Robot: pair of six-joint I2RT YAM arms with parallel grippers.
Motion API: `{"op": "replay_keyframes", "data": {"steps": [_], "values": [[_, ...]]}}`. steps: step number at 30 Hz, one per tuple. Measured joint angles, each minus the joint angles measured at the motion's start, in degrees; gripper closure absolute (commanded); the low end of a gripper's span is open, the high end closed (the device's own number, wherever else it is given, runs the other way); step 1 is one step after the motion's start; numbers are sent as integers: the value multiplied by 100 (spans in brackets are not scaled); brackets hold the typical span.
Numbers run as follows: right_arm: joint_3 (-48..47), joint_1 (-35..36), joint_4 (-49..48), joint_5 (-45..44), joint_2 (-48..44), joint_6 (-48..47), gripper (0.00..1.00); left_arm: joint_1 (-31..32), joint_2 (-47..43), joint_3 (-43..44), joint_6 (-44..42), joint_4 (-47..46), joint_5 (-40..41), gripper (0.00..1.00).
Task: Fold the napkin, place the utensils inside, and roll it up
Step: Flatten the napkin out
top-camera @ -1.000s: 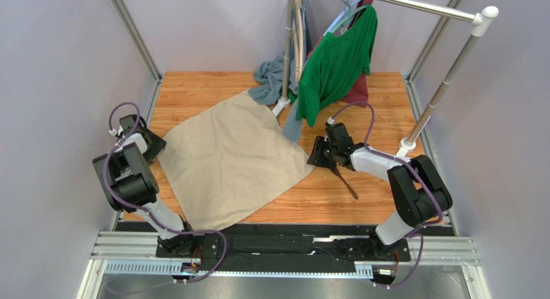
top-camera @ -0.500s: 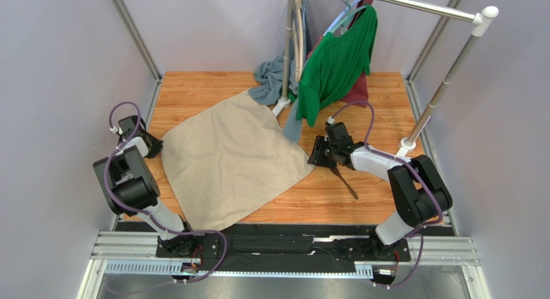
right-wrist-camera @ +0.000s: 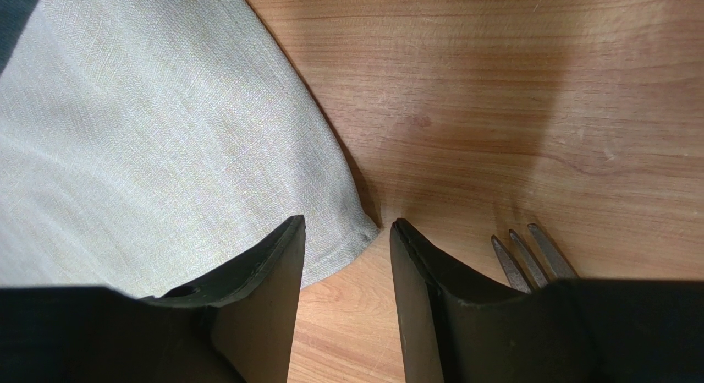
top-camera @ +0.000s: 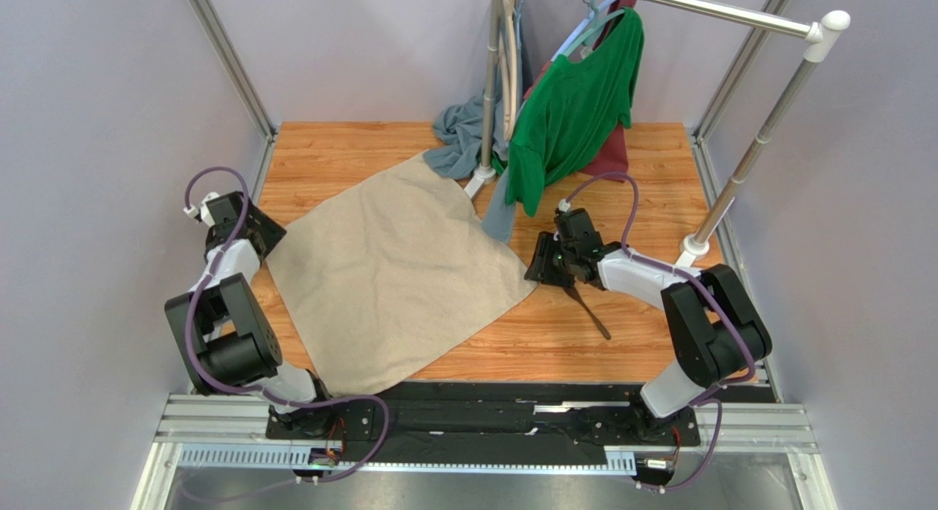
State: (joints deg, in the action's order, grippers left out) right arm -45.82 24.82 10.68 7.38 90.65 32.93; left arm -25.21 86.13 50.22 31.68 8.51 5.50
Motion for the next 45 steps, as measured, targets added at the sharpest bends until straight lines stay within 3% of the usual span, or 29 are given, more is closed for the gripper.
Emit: {"op": "replay_keyframes", "data": {"steps": [12,23,26,27,30,31,40,43,44,45], "values": [[2,0,208,-149,-367,-24,53,39,656,507,-7,190,160,23],[2,0,326,-192,-398,-20,53,-186,1130,848,57,424,-153,36],[2,0,330,-192,-431,-17,53,-238,1191,848,63,437,-258,54],[2,0,330,-192,-446,-15,53,-267,1237,848,92,442,-337,71],[2,0,330,-195,-472,-17,53,-289,1257,848,98,431,-507,95],[2,2,332,-195,-481,-17,53,-289,1255,844,96,396,-549,98],[4,0,334,-195,-505,-17,53,-118,356,144,-90,-122,-345,95],[4,2,334,-195,-505,-15,53,-4,103,85,-205,-181,-173,73],[4,2,334,-195,-505,-15,53,22,55,85,-234,-208,-125,55],[4,2,334,-192,-505,-15,53,50,37,85,-245,-219,-63,43]]}}
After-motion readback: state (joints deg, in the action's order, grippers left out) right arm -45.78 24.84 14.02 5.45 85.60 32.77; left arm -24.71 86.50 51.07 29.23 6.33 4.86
